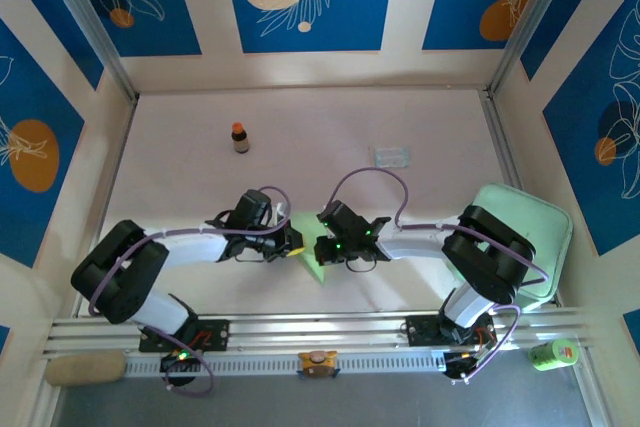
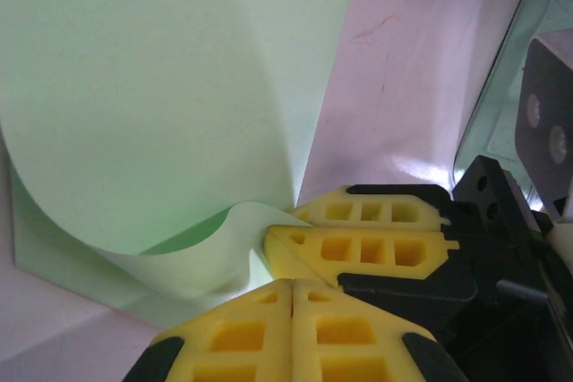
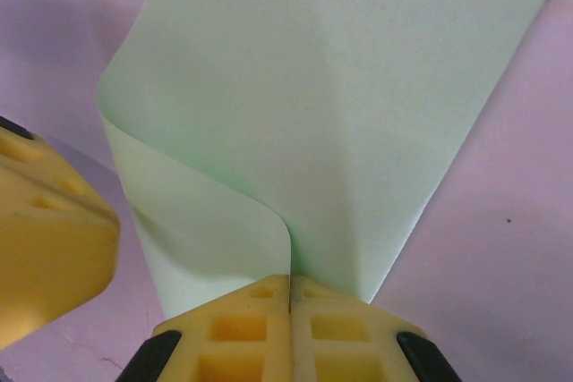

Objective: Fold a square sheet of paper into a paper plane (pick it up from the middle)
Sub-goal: Third fold the triangle at the center of the table.

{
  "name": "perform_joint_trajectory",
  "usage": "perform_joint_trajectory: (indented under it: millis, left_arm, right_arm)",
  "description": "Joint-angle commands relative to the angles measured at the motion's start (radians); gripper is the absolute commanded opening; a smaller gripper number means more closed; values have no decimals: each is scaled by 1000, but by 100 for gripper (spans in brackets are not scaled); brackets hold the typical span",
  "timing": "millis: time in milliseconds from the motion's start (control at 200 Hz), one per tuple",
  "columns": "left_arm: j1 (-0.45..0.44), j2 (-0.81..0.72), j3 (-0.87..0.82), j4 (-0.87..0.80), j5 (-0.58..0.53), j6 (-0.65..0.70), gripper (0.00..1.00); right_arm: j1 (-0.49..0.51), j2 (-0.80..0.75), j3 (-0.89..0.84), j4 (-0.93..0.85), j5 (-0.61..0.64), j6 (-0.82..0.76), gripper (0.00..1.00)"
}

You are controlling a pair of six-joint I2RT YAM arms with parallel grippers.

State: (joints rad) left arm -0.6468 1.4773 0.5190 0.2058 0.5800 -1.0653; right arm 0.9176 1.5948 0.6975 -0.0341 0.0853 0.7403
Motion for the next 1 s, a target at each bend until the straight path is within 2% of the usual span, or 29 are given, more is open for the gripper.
perform_joint_trajectory:
  millis: [0,330,480,760,995]
  left_arm:
    - [-10,28,12,26,20,3,0]
    - [-16,57,26,28,20,28,0]
    - [-17,53,19,99,40,12,0]
    - [-17,124,14,102,54,12,0]
    - [-17,60,9,72,26,29,1]
  right_arm:
    - [-8,20,-21,-53,1,-15,4]
    - [-8,18,-26,-50,0,-13,3]
    - [-8,21,-27,-49,-1,-13,3]
    - [-10,18,-27,-55,4,-16,3]
    - [-10,20,-30,-53,1,-15,3]
